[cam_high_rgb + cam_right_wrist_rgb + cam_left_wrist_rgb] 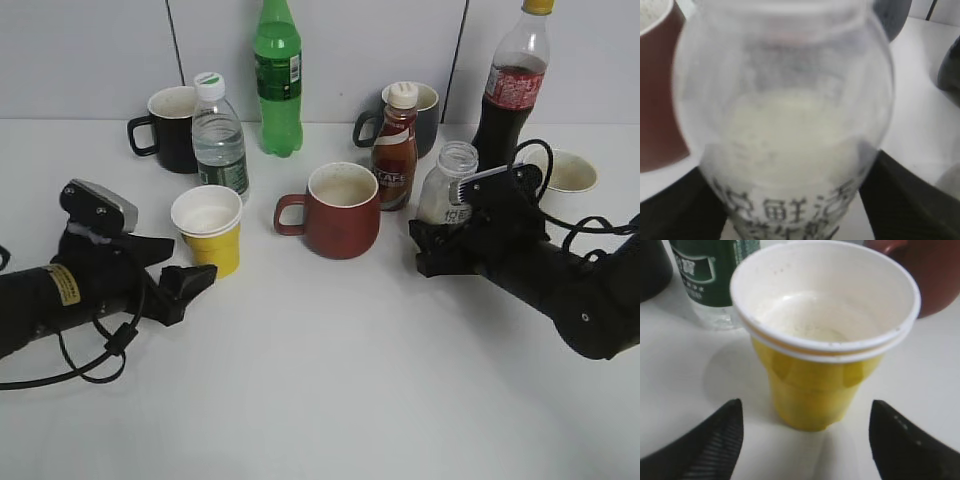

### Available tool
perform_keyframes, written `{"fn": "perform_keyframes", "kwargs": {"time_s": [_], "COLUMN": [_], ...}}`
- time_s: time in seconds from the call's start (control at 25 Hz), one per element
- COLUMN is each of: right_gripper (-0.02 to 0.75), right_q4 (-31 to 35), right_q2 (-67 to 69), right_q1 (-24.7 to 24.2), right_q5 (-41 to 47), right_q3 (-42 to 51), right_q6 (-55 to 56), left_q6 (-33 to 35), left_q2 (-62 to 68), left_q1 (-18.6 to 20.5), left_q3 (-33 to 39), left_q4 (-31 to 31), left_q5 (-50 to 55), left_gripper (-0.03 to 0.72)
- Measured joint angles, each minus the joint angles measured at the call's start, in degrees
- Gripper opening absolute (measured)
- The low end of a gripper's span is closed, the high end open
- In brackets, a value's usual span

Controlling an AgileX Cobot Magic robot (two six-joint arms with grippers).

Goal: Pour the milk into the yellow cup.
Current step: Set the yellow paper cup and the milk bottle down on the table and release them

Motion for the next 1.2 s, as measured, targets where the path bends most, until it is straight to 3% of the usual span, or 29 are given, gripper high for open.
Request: {"fn": "perform_keyframes", "kwargs": {"time_s": [0.32,0.44,0.64,0.76,0.96,1.08,1.2], "right_gripper": [0.557,0.557,0.557,0.554,0.554,0.554,0.554], "right_q4": [-0.3,-0.5,-0.7,-0.7,-0.7,-0.2,-0.2], "right_q2": [-8.3,-11.0,-15.3,-18.5,-26.2,-32.1,-39.0], "right_q1": [0.0,0.0,0.0,0.0,0.0,0.8,3.2], "right_q5": [17.6,23.9,33.6,40.4,53.1,60.3,66.3], "right_q3": [0.0,0.0,0.0,0.0,0.0,0.0,0.0], "right_q6": [1.8,2.1,3.9,4.5,6.0,6.4,6.4], "left_q6": [0.0,-0.3,-7.9,-10.7,-11.1,-11.1,-11.1], "left_q2": [-6.7,-12.8,-18.2,-23.3,-30.7,-35.2,-42.2], "left_q1": [-0.1,-0.1,-0.5,-3.7,-8.8,-11.1,-13.0], "left_q3": [0.7,0.8,0.8,0.8,0.8,-0.1,-2.9], "left_q4": [0.8,0.4,0.1,-1.4,-10.7,-12.6,-13.2], "left_q5": [10.8,19.2,26.5,36.6,51.1,59.2,75.4], "left_gripper": [0.589,0.587,0.587,0.587,0.587,0.587,0.587]}}
